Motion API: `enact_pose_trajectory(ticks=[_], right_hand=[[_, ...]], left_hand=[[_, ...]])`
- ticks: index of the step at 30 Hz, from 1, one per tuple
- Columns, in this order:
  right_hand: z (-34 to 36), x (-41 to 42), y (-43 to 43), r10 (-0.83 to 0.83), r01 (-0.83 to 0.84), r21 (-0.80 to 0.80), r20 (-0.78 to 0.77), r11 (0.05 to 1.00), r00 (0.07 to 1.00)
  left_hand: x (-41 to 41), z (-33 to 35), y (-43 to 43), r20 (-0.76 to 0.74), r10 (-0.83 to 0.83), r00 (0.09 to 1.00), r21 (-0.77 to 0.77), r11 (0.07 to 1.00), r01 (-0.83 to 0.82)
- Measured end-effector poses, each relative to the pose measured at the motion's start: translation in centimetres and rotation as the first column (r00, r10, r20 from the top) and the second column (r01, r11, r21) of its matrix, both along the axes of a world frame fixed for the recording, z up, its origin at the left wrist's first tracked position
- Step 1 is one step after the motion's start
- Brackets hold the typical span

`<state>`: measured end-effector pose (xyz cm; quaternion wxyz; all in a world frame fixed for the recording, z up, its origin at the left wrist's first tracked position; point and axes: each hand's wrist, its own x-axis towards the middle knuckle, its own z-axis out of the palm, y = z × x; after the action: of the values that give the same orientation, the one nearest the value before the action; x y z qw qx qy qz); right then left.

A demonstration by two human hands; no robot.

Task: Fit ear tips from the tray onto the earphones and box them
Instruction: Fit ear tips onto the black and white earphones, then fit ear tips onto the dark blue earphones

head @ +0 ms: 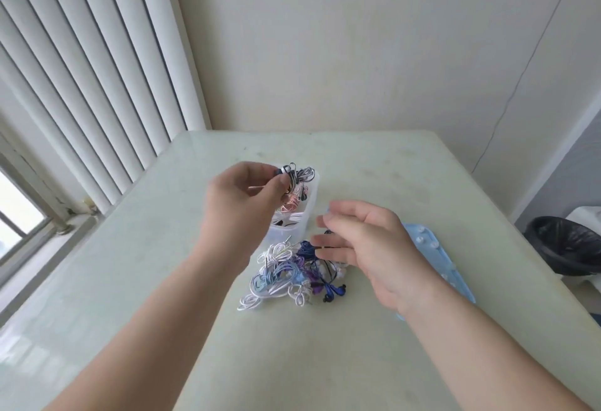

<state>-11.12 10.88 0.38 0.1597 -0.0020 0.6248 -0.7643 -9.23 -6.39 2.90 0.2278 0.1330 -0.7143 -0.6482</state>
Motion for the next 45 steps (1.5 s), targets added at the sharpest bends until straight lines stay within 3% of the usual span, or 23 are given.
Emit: enact_pose_trajectory(ticks=[5,9,12,16,19,22,25,28,31,34,37,40,42,45], right_hand=[[0.7,-1.4,0.0,0.029,-0.028,0.094,-0.015,0.995,0.999],[0.2,-1.4,0.5,0.085,-0.084,0.154,0.000,0.985,0.996],[0.0,-1.3,0.4,0.100,-0.100,0.169,0.011,0.981,0.995],[0.0,-1.3,0.6,0.078,-0.078,0.191,0.007,0.978,0.997],[0.0,-1.5,1.1,0.055,-0.052,0.225,-0.005,0.973,0.998],[-0.4,-1.0,1.8,0.083,-0.067,0.329,-0.034,0.942,0.996],[-1.3,-0.2,2.4,0.195,-0.095,0.559,-0.121,0.824,0.973],[-2.3,0.8,2.1,0.318,-0.043,0.822,-0.171,0.568,0.932],[-3.4,1.9,1.1,0.391,0.052,0.920,-0.215,0.388,0.895],[-4.3,2.3,0.7,0.446,0.147,0.940,-0.279,0.308,0.850],[-4.4,2.5,0.7,0.441,0.141,0.935,-0.282,0.326,0.852],[-4.1,2.5,1.0,0.410,0.137,0.926,-0.285,0.352,0.866],[-3.4,2.5,1.4,0.316,0.070,0.858,-0.261,0.508,0.912],[-1.9,2.4,1.8,0.166,-0.014,0.628,-0.184,0.778,0.969]], left_hand=[[-4.3,0.3,-3.5,0.245,0.010,0.969,-0.376,0.923,0.085],[-5.7,-0.8,-4.4,0.465,-0.038,0.884,-0.559,0.762,0.327],[-6.3,-1.5,-3.8,0.548,-0.002,0.836,-0.670,0.597,0.441],[-6.9,-1.5,-3.2,0.540,0.059,0.840,-0.767,0.446,0.462],[-6.2,-0.8,-3.0,0.454,0.049,0.890,-0.803,0.456,0.384],[-3.0,0.0,-2.0,0.289,-0.074,0.955,-0.820,0.496,0.286],[0.8,-0.5,-0.6,0.352,-0.239,0.905,-0.818,0.391,0.422],[2.5,-3.3,-0.1,0.466,-0.243,0.851,-0.817,0.252,0.519],[3.6,-5.0,-0.3,0.436,-0.252,0.864,-0.839,0.233,0.491],[4.8,-5.7,-0.3,0.445,-0.187,0.876,-0.871,0.137,0.472],[5.7,-5.7,-1.0,0.437,-0.142,0.888,-0.889,0.084,0.451],[6.3,-5.5,-2.1,0.426,-0.145,0.893,-0.888,0.122,0.443],[6.5,-5.5,-2.2,0.432,-0.143,0.890,-0.884,0.131,0.450],[6.6,-5.6,-2.0,0.436,-0.136,0.890,-0.879,0.149,0.453]])
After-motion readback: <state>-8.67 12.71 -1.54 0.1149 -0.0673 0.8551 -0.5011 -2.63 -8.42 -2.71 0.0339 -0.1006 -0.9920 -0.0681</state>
